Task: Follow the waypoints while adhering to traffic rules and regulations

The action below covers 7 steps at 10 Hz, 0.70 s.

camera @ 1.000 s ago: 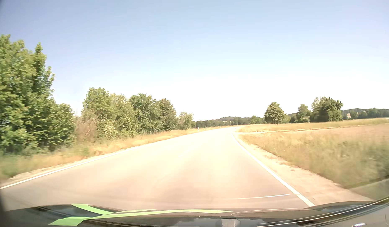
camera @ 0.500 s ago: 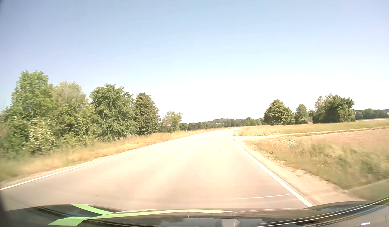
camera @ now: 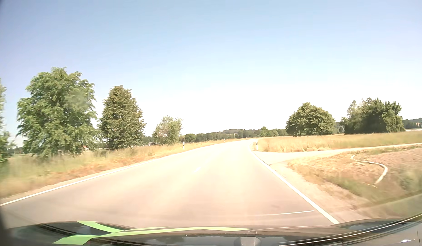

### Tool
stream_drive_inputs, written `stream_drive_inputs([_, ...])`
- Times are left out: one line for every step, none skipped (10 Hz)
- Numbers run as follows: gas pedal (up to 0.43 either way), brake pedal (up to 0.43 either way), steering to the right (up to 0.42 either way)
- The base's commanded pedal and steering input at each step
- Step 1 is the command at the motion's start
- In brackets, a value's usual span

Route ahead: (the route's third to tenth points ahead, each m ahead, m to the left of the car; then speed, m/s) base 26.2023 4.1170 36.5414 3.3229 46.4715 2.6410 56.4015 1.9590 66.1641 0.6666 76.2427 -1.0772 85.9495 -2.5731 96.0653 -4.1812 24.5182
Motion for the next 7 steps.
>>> stream_drive_inputs([0.311, 0.000, 0.011])
stream_drive_inputs([0.311, 0.000, 0.011])
stream_drive_inputs([0.311, 0.000, 0.011])
stream_drive_inputs([0.311, 0.000, 0.010])
stream_drive_inputs([0.299, 0.000, 0.010])
stream_drive_inputs([0.280, 0.000, 0.009])
stream_drive_inputs([0.268, 0.000, 0.008])
